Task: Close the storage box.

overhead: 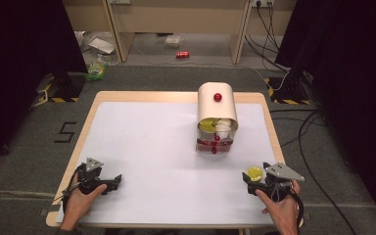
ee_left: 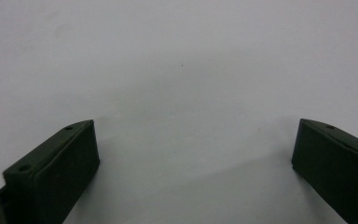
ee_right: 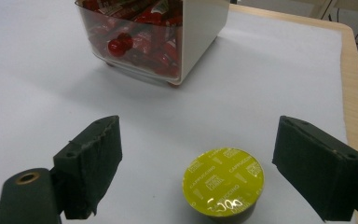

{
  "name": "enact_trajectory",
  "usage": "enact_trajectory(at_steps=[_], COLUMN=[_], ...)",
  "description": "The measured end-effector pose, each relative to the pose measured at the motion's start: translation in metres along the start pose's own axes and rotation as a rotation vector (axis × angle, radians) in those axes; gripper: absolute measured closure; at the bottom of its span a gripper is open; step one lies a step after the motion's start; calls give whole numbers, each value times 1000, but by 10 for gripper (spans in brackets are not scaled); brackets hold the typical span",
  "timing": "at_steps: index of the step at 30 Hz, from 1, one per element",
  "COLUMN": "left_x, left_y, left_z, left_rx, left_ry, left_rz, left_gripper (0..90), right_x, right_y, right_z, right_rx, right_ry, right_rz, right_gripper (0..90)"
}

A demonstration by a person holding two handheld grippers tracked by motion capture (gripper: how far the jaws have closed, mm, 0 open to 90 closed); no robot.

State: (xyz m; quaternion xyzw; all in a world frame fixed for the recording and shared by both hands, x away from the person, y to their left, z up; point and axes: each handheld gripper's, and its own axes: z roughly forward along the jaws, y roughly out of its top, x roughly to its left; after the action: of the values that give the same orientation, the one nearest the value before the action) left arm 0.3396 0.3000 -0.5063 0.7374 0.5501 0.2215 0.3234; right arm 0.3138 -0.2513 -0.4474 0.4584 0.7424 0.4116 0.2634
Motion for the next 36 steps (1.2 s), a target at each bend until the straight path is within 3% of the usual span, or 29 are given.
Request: enact_trajectory(at_steps=[12,27,36], left_x=[0,0,0], left_y=[0,0,0], left_z=[0,0,0], left_rx=[0,0,0], left_ry=[0,0,0], left_rz=[0,0,0], left_gripper=[0,0,0], right_x=[-9,-13,-17], right_y=[-16,-25,-32], right_z=[-2,-6,-4], right_rx=[39,66,117], right_ry=[-11,9,18], right_rz=[13,26,2], right_gripper=[164,165,183])
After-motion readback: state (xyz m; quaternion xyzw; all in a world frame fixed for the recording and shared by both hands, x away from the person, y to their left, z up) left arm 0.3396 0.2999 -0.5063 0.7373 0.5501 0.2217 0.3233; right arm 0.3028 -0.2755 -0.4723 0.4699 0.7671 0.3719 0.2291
